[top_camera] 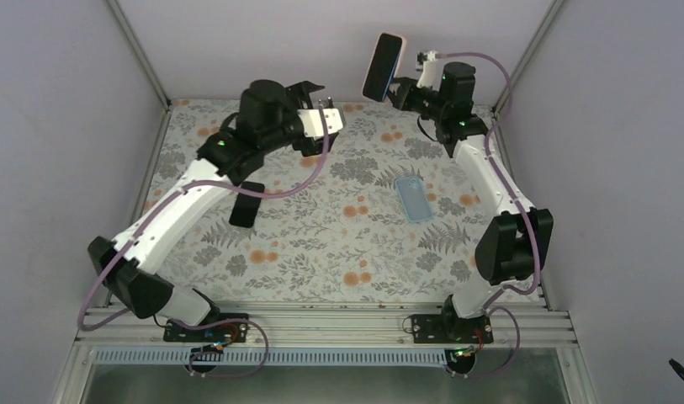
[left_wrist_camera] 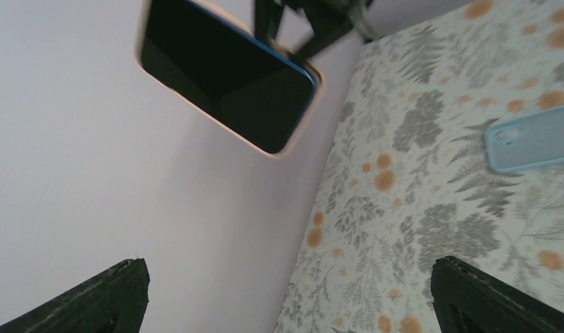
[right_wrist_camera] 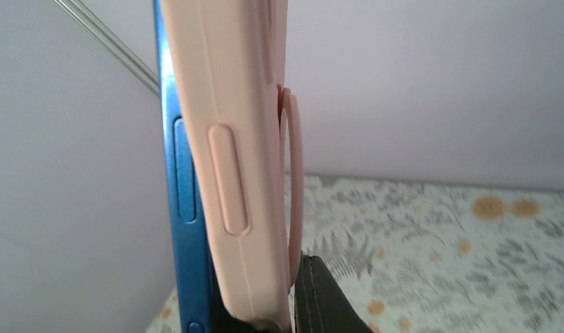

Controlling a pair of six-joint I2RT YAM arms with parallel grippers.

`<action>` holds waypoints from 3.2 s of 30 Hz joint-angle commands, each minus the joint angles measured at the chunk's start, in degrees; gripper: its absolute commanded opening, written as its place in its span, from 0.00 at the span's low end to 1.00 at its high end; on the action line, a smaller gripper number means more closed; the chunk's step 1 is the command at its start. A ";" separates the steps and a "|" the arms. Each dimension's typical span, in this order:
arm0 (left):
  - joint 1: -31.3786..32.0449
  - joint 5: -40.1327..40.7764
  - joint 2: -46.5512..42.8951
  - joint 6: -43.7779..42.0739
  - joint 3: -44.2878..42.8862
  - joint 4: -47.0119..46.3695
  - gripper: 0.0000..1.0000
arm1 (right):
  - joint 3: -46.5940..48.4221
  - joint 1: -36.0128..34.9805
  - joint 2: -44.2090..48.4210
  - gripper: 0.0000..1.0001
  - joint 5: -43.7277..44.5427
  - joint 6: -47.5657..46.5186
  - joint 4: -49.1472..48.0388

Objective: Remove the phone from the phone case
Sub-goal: Remove the phone case from the phone.

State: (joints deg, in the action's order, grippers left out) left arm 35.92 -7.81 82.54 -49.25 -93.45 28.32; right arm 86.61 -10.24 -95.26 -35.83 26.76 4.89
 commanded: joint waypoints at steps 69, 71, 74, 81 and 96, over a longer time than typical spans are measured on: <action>-0.24 36.60 22.38 -5.46 7.82 -74.94 0.59 | 8.22 -14.80 -0.91 0.03 -22.65 -16.02 9.05; 0.29 35.13 22.68 -5.58 7.92 -75.12 0.56 | 10.28 -15.56 -1.39 0.03 -24.65 -19.14 13.33; 0.79 35.02 24.23 -6.52 6.82 -75.38 0.48 | 13.78 -15.85 -2.76 0.03 -28.61 -23.18 19.76; 1.17 36.29 25.89 -10.37 6.35 -80.30 0.03 | 22.01 -15.66 -7.35 0.03 -31.09 -40.40 42.03; -2.10 34.43 0.70 -19.63 29.01 -65.97 0.02 | 11.30 10.76 -6.06 0.03 9.31 -46.52 42.72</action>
State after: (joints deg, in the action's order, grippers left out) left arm 37.52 17.30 92.64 -60.05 -71.70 -27.64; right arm 100.20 -10.28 -100.55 -27.42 -11.75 32.40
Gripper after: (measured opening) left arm 0.074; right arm 0.072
